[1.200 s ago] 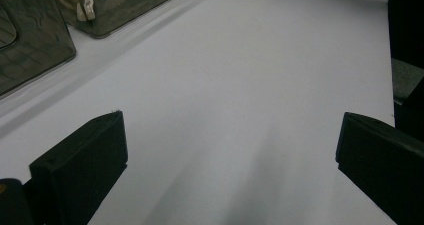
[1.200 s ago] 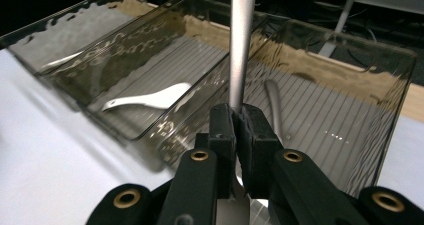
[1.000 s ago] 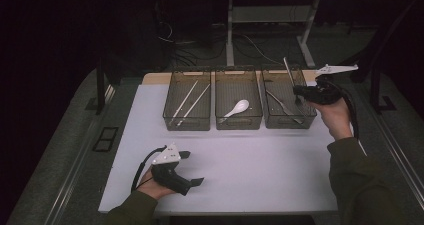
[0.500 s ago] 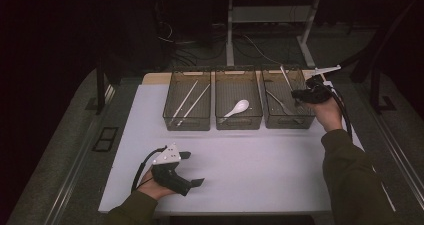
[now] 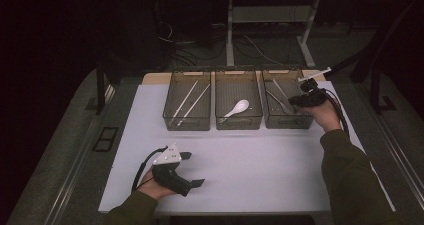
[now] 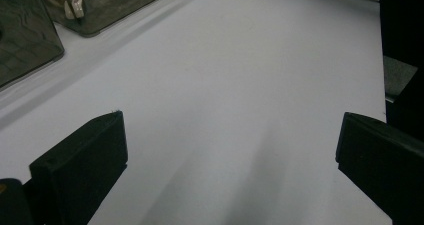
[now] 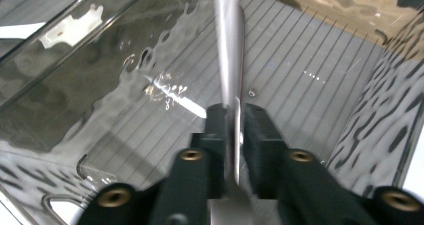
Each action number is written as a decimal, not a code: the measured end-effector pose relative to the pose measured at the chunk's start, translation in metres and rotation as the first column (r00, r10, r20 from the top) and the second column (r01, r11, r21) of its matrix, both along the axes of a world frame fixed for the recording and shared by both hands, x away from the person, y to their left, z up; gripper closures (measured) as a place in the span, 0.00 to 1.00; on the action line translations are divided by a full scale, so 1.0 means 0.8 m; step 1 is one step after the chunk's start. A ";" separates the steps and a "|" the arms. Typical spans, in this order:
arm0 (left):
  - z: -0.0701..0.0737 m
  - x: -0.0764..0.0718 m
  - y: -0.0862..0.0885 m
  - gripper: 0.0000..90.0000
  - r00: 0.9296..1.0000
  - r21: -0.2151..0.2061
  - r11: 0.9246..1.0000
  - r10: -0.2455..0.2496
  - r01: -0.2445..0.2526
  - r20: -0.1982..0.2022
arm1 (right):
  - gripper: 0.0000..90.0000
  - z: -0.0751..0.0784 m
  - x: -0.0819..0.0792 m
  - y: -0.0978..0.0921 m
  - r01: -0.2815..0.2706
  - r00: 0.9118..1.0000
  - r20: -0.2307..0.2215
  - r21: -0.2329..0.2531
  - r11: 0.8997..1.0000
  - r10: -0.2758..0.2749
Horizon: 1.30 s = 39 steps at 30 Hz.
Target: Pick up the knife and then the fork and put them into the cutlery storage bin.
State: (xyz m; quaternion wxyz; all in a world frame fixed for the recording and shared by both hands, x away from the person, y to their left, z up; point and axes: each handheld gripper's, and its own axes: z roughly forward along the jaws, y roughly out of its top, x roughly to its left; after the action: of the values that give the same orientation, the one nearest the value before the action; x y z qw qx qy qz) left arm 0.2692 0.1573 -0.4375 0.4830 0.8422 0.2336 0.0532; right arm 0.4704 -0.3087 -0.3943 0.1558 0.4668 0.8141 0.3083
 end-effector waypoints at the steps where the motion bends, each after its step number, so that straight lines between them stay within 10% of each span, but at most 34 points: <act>1: 0.000 0.000 0.000 0.00 1.000 0.001 1.000 0.000 0.000 -0.001 | 0.86 0.000 0.000 0.000 0.002 1.000 -0.002 0.007 1.000 -0.002; 10: 0.000 0.000 0.000 0.00 1.000 0.000 1.000 0.001 -0.001 0.000 | 0.67 0.010 -0.007 -0.007 -0.001 1.000 0.011 0.087 0.996 0.000; 19: 0.000 -0.001 -0.001 0.00 1.000 0.006 1.000 0.000 0.000 -0.002 | 0.47 0.022 -0.029 -0.020 -0.023 0.999 0.030 0.253 0.967 0.016; 33: 0.000 0.000 0.001 0.00 1.000 0.000 1.000 0.010 -0.010 0.000 | 0.31 0.030 -0.095 -0.013 -0.125 0.988 0.126 0.307 0.944 0.090; 39: 0.000 0.000 0.001 0.00 1.000 -0.001 1.000 0.012 -0.012 -0.001 | 0.26 0.027 -0.123 -0.005 -0.160 0.983 0.136 0.276 0.948 0.126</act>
State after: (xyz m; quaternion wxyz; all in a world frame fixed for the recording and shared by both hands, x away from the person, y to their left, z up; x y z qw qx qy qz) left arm 0.2689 0.1579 -0.4374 0.4831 0.8406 0.2387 0.0554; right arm 0.3716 -0.3128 -0.3726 0.1111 0.4053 0.7823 0.4598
